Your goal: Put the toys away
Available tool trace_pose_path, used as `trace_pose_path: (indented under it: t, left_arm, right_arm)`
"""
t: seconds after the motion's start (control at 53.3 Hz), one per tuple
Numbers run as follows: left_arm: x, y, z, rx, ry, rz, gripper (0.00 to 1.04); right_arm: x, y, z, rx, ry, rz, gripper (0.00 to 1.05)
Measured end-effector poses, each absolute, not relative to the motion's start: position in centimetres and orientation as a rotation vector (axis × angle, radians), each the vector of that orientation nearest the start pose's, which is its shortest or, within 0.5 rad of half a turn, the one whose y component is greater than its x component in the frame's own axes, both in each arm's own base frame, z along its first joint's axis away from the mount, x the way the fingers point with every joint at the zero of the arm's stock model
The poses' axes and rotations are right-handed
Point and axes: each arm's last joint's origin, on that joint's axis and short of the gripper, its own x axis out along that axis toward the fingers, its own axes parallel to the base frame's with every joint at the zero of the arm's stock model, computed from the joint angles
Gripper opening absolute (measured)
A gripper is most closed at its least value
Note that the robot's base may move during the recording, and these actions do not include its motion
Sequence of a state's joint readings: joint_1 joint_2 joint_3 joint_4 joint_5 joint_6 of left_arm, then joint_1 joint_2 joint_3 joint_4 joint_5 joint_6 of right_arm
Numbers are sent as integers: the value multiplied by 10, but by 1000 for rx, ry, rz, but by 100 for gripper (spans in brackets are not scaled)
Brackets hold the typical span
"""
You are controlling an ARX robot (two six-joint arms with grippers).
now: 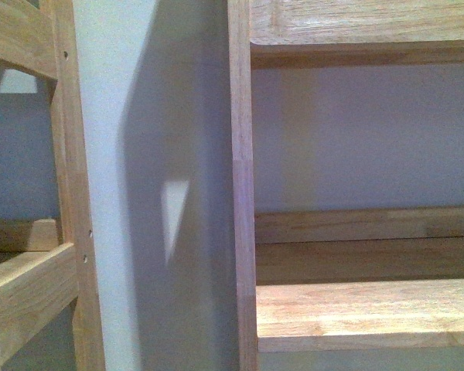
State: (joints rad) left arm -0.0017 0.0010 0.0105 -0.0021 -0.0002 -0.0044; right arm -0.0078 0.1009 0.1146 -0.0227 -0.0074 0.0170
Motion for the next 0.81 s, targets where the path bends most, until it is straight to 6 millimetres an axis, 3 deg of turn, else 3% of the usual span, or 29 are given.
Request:
trace_pose_path:
  t: [0.113,0.563,0.807]
  left_arm:
    - [97,0,167,-4,-7,-2,98]
    - [97,0,167,-4,-7,-2,98]
    - [97,0,167,-4,-7,-2,98]
  right_arm:
    - [98,0,186,7,10,-1,2]
    - [98,0,168,6,2,0,3]
    - [97,0,167,5,-3,-1,3]
